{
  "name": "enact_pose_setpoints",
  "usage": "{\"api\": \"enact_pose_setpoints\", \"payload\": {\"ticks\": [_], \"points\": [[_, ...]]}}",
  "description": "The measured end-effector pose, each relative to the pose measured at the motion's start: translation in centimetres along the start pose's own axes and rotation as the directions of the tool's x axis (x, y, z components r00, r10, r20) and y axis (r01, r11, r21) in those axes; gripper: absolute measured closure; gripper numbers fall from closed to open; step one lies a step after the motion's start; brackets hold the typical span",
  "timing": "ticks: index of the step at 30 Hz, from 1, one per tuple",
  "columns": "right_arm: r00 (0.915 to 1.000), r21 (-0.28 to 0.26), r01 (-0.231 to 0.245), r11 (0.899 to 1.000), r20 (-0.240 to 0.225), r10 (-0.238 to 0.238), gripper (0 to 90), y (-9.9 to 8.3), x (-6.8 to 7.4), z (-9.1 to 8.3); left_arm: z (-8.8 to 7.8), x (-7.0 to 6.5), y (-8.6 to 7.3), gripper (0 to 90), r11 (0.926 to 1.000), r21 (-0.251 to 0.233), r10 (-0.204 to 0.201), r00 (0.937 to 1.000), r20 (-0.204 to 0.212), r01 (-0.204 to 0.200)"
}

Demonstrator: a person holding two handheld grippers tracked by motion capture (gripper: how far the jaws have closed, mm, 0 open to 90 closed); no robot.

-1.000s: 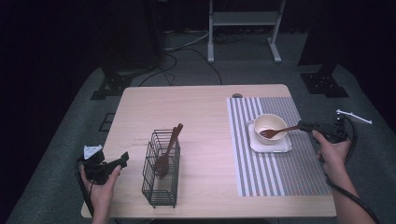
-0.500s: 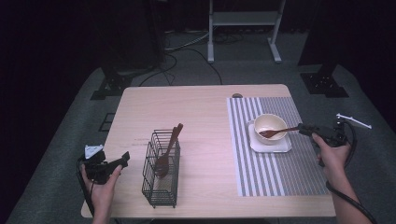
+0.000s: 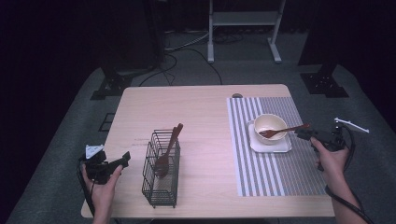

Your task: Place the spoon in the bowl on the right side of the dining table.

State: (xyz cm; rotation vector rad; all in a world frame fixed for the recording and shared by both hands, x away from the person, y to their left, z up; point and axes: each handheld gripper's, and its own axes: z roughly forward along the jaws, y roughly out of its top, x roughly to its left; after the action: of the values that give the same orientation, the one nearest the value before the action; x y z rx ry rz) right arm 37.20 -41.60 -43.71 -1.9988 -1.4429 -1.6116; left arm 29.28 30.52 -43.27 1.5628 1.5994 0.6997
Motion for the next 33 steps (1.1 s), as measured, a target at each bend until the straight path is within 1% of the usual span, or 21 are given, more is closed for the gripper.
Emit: {"api": "enact_pose_setpoints", "payload": {"ticks": [11,25,33], "points": [[0.9996,0.024,0.019,1.000,-0.019,-0.019,54.3,-1.0,0.1,0.2,0.0,0.0,0.0,3.8,1.0000,0.001,0.003,1.0000,-0.001,-0.003],[0.9979,0.057,0.053,0.997,-0.041,-0.050,52.3,-2.2,0.9,0.2,-0.1,0.0,0.0,3.9,1.0000,0.001,0.002,1.0000,-0.001,-0.002],[0.9976,0.064,0.055,0.996,-0.046,-0.052,49.6,-2.9,0.9,0.3,0.0,-0.1,0.0,3.9,1.0000,0.002,0.001,1.0000,0.001,-0.001]]}}
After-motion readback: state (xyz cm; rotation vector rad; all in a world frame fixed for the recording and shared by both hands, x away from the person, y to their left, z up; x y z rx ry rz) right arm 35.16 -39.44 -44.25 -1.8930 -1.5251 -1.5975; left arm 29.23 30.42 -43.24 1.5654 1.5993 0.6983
